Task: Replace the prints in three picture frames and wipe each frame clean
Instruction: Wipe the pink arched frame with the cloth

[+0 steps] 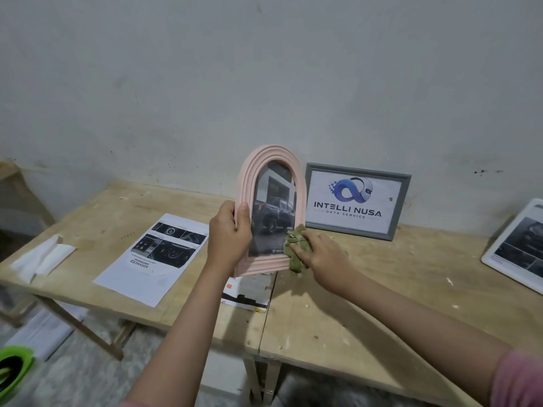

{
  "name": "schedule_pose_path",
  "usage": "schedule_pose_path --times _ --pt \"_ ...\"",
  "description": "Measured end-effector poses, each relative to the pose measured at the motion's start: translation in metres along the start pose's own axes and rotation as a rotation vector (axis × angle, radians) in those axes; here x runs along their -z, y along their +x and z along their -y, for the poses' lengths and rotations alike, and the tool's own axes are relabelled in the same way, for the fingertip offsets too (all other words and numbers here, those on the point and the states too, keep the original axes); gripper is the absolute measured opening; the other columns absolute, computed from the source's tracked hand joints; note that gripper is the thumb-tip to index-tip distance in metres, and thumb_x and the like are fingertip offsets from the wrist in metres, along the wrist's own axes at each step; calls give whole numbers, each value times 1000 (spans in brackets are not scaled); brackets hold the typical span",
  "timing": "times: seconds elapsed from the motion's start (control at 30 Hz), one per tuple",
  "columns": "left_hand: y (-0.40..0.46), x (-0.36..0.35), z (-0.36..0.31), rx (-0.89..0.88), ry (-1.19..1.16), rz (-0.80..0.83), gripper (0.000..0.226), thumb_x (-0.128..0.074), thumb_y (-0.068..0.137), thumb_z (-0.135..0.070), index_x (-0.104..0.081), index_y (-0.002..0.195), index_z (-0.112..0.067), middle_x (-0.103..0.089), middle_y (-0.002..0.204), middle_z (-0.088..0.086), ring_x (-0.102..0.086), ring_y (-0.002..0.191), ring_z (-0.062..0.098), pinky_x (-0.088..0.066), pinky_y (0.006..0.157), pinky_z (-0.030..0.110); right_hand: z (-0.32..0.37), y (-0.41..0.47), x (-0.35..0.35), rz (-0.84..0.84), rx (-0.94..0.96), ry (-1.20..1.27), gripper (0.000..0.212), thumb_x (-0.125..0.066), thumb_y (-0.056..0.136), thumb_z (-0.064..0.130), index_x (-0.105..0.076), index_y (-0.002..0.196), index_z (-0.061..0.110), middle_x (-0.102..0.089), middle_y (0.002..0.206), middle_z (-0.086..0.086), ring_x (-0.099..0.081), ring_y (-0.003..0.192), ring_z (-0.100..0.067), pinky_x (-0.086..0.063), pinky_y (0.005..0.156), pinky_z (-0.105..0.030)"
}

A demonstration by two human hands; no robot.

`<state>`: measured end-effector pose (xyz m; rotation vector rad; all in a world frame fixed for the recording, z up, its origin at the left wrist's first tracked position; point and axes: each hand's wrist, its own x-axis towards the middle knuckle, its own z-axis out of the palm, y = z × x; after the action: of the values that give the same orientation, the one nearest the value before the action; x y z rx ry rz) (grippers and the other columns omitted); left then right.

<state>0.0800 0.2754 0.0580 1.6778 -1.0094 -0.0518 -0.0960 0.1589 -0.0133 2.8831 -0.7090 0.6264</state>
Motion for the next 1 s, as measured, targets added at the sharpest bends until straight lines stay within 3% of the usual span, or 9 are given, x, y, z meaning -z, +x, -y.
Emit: schedule_pose_path --times 0.07,0.13,0.23,0.4,0.57,0.7,0.8,0.87,1.0 --pt "-1 -4 1 4 7 -6 35 -43 99 -24 -43 71 -1 -38 58 2 -32 52 13 -25 47 23 3 8 11 -87 -188 273 44 -43 85 23 -59 126 15 -51 120 -20 -56 100 -37 -51 76 -39" --pt "-2 -8 3 18 11 12 36 -42 99 -25 -43 73 -1 -38 58 2 -32 53 13 -25 47 23 3 21 23 -285 -358 547 54 -53 79 -4 -56 129 14 -46 121 -18 -52 105 -30 -50 82 -31" --pt "-8 -15 3 23 1 83 37 -43 99 -26 -43 73 2 -38 58 1 -32 52 13 -26 47 22 2 48 40 -395 -456 645 70 -42 70 -13 -49 135 11 -42 132 -17 -42 123 -25 -40 103 -31" --pt "-17 -26 2 42 -67 109 38 -46 97 -24 -41 72 4 -32 56 -2 -28 47 9 -25 45 20 22 58 28 -210 -335 582 77 -37 70 -14 -36 143 9 -22 153 -20 -18 144 -28 -22 117 -37" --pt "-8 -17 11 67 -68 31 39 -46 98 -26 -40 71 1 -33 56 1 -28 50 12 -25 47 22 41 12 1 -95 -63 503 88 -47 65 -20 -30 144 16 -26 151 -19 -27 139 -36 -36 106 -39" --pt "0 -8 10 15 -54 -1 35 -45 98 -25 -41 70 -4 -37 56 -1 -31 49 11 -27 46 21 38 -12 -16 75 -6 242 100 -67 57 -16 -26 142 18 -54 124 -27 -59 104 -42 -54 57 -31" --pt "3 -9 8 -94 -5 54 36 -45 97 -27 -42 72 -1 -39 55 3 -31 48 14 -25 45 25 29 -4 -4 187 -177 186 56 -50 92 10 -25 141 18 -45 120 -17 -48 107 -35 -39 67 -33" --pt "5 -12 7 -124 23 63 32 -47 97 -23 -42 73 -3 -38 54 2 -31 47 15 -24 46 27 16 5 4 112 -314 250 41 -40 97 23 -40 137 17 -45 122 -15 -48 107 -33 -40 76 -35" --pt "7 -18 9 -98 33 105 32 -46 98 -23 -45 76 0 -44 57 8 -35 49 16 -26 46 27 -9 35 28 -276 -309 359 59 -35 79 11 -48 137 11 -50 102 -20 -51 89 -32 -46 64 -34"
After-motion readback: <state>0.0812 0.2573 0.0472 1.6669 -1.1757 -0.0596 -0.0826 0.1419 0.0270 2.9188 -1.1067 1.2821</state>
